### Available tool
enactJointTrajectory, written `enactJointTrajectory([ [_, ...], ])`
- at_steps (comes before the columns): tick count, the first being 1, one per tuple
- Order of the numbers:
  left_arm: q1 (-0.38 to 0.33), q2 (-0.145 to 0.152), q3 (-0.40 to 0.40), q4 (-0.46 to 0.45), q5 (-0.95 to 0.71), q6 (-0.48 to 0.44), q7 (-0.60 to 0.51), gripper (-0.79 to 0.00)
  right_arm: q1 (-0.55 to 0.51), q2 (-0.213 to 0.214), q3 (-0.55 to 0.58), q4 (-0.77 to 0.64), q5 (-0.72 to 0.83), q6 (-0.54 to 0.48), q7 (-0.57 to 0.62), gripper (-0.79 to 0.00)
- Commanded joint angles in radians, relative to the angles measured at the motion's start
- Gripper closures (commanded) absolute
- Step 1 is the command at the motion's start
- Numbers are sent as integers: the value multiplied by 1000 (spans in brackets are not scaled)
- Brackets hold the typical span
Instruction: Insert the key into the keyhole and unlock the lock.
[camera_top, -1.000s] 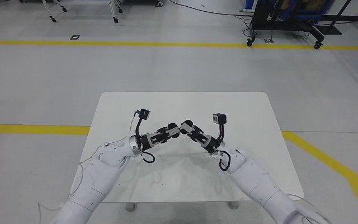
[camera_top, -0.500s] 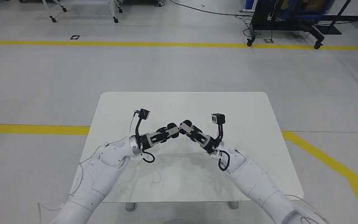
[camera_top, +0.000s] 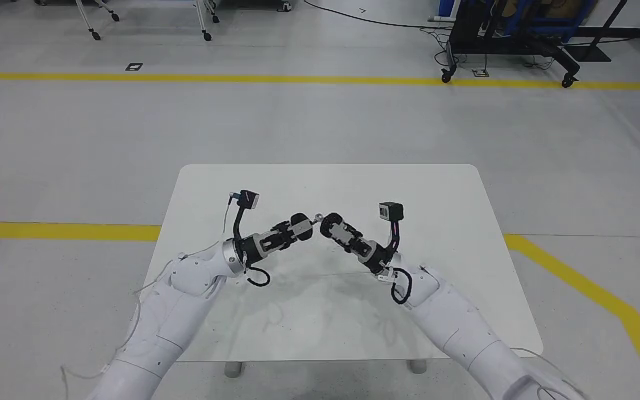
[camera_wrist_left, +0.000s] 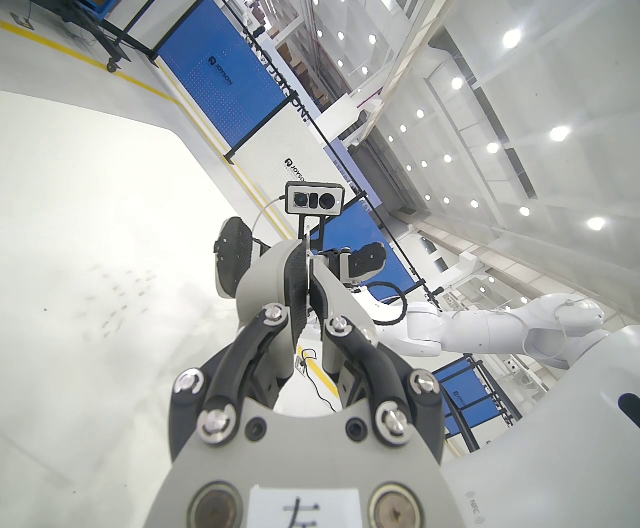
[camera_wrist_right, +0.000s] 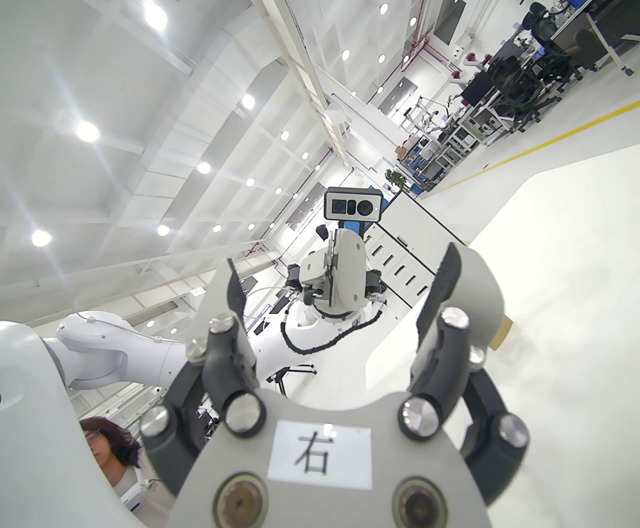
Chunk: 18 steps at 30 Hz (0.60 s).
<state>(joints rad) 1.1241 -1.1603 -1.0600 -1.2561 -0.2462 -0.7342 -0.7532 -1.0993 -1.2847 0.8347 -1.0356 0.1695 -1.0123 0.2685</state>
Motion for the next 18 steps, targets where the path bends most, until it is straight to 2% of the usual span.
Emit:
enactJointTrajectory([
  [1, 0, 0, 0, 0, 0, 0, 0, 0, 0, 0, 0, 0, 0, 0, 0, -785],
  [7, 0, 0, 0, 0, 0, 0, 0, 0, 0, 0, 0, 0, 0, 0, 0, -785],
  [10, 11, 3, -6, -26, 37, 27, 17, 0, 0, 16, 36, -17, -100, 12, 37, -785],
  [13, 17, 8, -10, -45, 48, 40, -25, 0, 6, 54, 97, -39, -221, 0, 170, -785],
  [15, 16, 14, -11, -53, 24, 43, -93, 0, -21, 85, 150, -95, -258, 0, 252, -785],
  [18, 3, 23, -13, -56, -12, 51, -219, 0, -76, 129, 231, -179, -245, 13, 362, -785],
])
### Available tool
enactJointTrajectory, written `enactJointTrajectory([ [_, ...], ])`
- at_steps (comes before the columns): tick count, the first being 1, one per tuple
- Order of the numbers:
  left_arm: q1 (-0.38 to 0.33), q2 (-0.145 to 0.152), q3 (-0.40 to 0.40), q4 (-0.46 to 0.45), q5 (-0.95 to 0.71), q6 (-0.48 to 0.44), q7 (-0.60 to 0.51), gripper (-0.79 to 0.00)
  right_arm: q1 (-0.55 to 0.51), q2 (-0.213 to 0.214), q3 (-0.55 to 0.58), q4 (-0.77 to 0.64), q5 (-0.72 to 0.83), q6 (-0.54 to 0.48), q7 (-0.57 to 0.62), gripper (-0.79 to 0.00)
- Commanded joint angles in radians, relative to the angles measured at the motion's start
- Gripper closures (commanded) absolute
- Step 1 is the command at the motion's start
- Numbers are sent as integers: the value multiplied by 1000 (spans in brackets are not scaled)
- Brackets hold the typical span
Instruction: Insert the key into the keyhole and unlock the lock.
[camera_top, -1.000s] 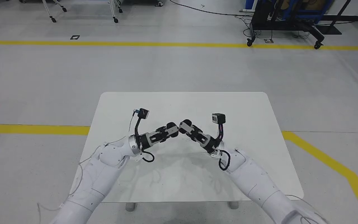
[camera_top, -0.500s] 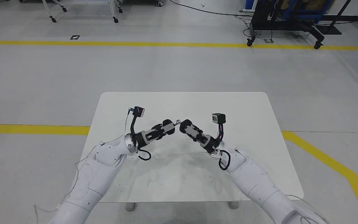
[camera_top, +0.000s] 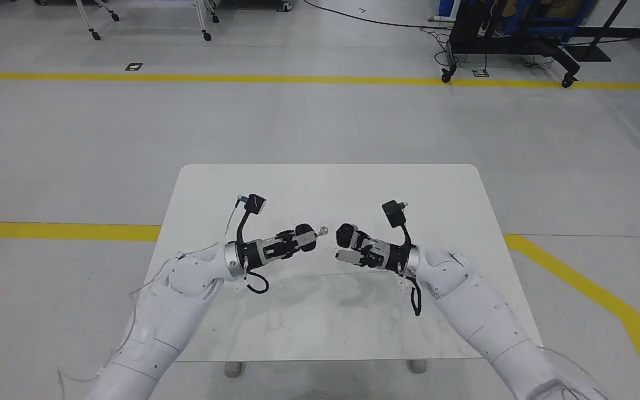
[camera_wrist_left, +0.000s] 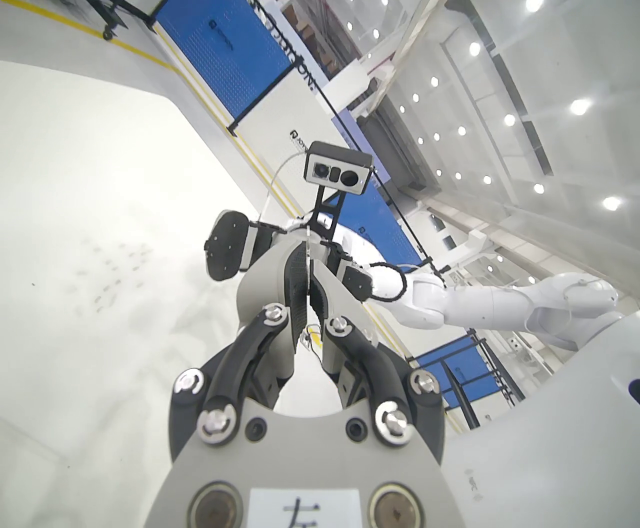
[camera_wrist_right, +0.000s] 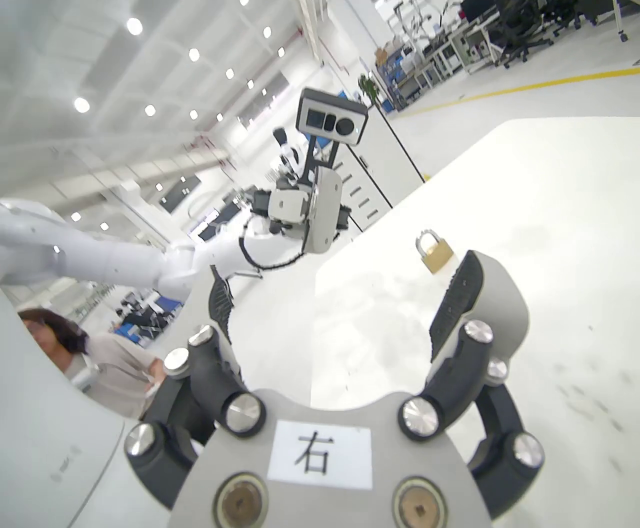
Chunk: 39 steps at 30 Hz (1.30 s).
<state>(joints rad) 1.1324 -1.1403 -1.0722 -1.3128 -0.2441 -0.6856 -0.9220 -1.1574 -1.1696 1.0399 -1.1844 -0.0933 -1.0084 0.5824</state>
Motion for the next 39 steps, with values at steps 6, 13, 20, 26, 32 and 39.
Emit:
enactJointTrajectory([
  [6, -33, 9, 28, -3, 2, 8, -184, 0, -77, 63, 90, -155, 162, 142, 269, -785],
  [13, -50, 4, 78, -8, 60, -6, -198, 0, -28, 64, 33, -133, 212, 247, 398, -480],
  [20, -60, 5, 94, 1, 69, -8, -190, 0, 2, 59, -6, -99, 242, 237, 423, -292],
  [26, -66, 5, 109, 5, 76, -6, -185, 0, 12, 60, -23, -92, 252, 238, 440, -271],
  [32, -72, 6, 117, 11, 73, -9, -177, 0, 22, 60, -38, -81, 261, 235, 444, -252],
  [39, -75, 9, 120, 12, 81, -5, -169, 0, 30, 62, -45, -71, 283, 222, 451, -148],
])
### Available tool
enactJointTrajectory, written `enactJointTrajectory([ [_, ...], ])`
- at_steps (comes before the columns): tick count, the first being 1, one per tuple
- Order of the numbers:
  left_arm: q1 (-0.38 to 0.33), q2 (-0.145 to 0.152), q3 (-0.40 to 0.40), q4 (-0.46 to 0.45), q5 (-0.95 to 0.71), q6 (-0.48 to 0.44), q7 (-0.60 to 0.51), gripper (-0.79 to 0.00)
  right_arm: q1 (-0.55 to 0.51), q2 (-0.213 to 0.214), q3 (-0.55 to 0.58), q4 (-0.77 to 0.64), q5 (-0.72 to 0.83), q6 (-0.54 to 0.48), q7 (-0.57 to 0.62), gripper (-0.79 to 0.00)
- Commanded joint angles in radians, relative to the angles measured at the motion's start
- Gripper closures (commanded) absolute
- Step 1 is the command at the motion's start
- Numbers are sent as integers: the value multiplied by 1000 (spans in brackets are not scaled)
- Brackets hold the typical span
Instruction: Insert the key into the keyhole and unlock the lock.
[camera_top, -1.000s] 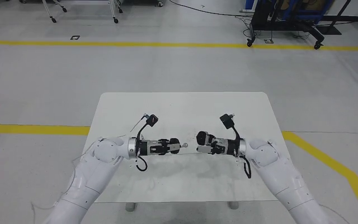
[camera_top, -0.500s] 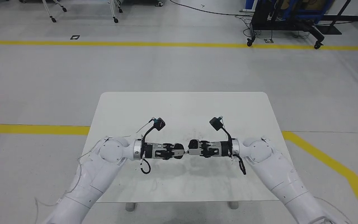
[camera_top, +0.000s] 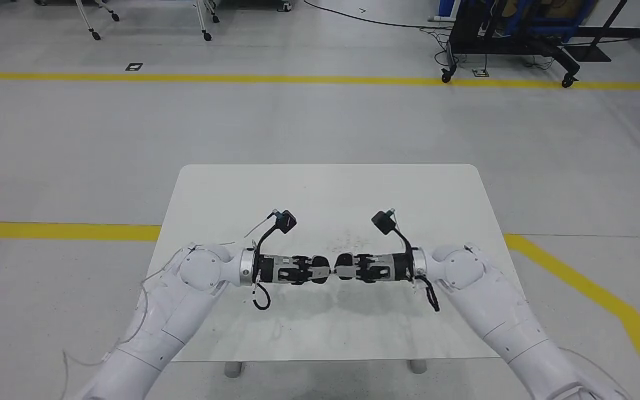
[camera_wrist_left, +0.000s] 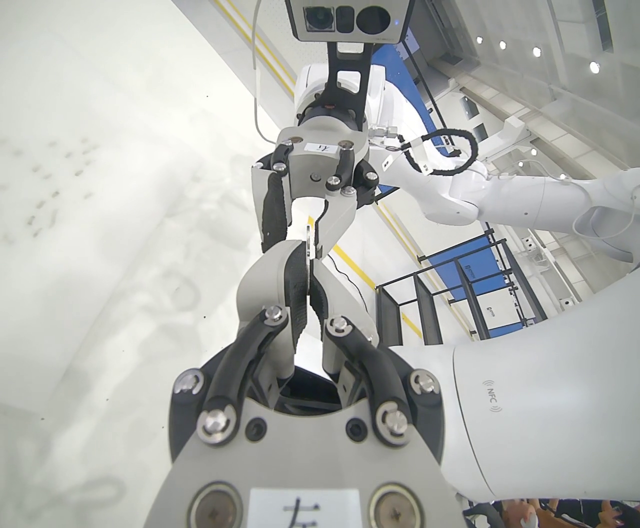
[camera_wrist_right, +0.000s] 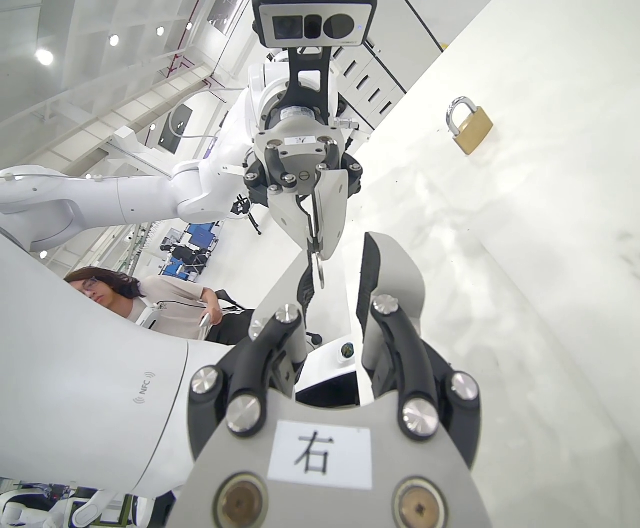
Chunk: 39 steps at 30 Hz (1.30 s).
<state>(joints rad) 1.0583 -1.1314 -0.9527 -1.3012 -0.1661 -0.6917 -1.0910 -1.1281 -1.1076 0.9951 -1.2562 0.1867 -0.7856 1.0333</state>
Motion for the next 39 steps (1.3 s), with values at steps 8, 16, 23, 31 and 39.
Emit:
enactJointTrajectory([
  [8, -4, 3, 8, -2, 16, 5, 11, 0, 5, 6, -15, -5, 19, 7, 8, 0],
  [16, -7, 5, 7, -2, 39, -5, 54, -785, 13, 14, -28, 6, 52, -6, -4, 0],
  [23, 6, 18, -40, 0, 44, -32, 101, -785, -1, 32, -6, 17, 93, -55, -54, 0],
  [31, 15, 24, -68, 2, 55, -25, 142, -785, -34, 57, 31, 8, 167, -119, -118, 0],
  [39, 24, 29, -78, -49, 202, 15, 194, -785, -34, 57, 31, 8, 167, -119, -118, 0],
])
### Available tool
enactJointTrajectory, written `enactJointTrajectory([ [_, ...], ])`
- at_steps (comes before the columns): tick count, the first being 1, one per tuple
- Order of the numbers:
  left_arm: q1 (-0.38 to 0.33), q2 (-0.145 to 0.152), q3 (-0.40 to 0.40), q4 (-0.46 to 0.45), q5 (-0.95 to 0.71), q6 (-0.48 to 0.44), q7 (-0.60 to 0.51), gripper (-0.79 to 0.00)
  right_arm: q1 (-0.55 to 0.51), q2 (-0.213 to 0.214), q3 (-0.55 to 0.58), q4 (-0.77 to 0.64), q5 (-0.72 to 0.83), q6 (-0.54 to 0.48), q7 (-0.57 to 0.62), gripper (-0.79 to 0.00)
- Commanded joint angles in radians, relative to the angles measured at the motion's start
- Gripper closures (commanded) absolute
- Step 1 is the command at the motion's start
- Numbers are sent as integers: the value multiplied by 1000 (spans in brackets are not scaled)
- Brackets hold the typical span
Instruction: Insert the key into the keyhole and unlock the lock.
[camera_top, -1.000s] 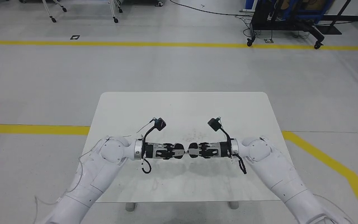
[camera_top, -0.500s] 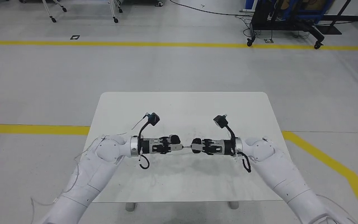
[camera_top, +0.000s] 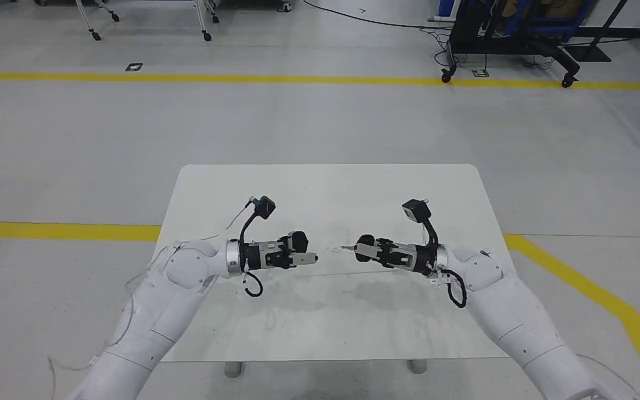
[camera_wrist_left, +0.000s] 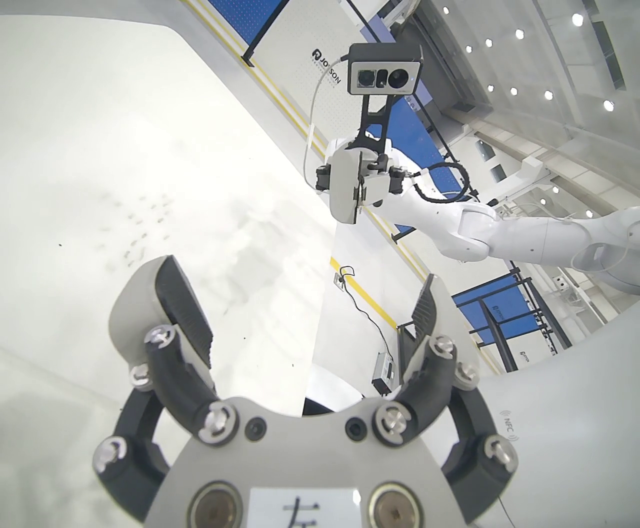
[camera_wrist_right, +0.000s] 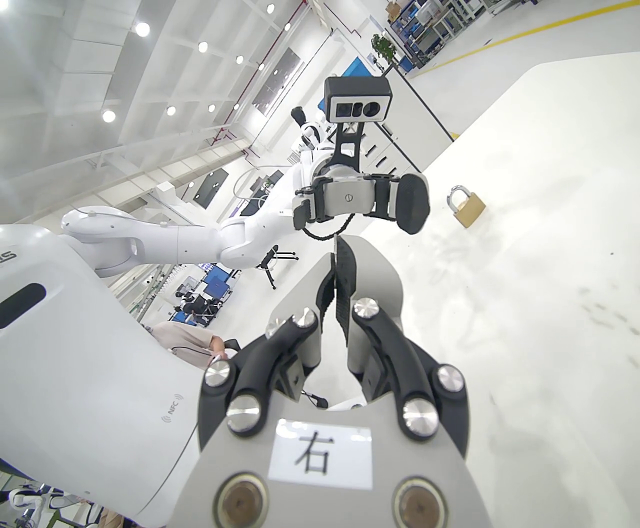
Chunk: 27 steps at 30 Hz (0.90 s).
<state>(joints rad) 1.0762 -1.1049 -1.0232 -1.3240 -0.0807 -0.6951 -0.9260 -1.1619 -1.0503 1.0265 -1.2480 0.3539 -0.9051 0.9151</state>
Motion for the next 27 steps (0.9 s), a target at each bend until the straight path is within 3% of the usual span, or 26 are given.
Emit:
enactJointTrajectory([
  [1, 25, 8, -21, -60, 173, 29, 60, -785, 0, 0, 0, 0, 0, 0, 0, 0],
  [6, 203, 61, -214, -295, 468, 140, 143, -785, 0, 0, 0, 0, 0, 0, 0, 0],
  [9, 343, 87, -324, -476, 743, 311, 158, -785, 0, 0, 0, 0, 0, 0, 0, 0],
  [13, 466, 96, -337, -613, 1009, 529, 117, -785, 0, 0, 0, 0, 0, 0, 0, 0],
  [16, 469, 93, -310, -605, 1057, 597, 92, -785, 0, 0, 0, 0, 0, 0, 0, 0],
  [19, 426, 84, -262, -553, 1084, 647, 82, -785, 0, 0, 0, 0, 0, 0, 0, 0],
  [21, 389, 77, -235, -501, 1082, 668, 84, -631, 0, 0, 0, 0, 0, 0, 0, 0],
  [24, 335, 66, -193, -429, 1089, 697, 87, -465, 0, 0, 0, 0, 0, 0, 0, 0],
  [27, 290, 54, -158, -370, 1079, 712, 100, -422, 0, 0, 0, 0, 0, 0, 0, 0],
])
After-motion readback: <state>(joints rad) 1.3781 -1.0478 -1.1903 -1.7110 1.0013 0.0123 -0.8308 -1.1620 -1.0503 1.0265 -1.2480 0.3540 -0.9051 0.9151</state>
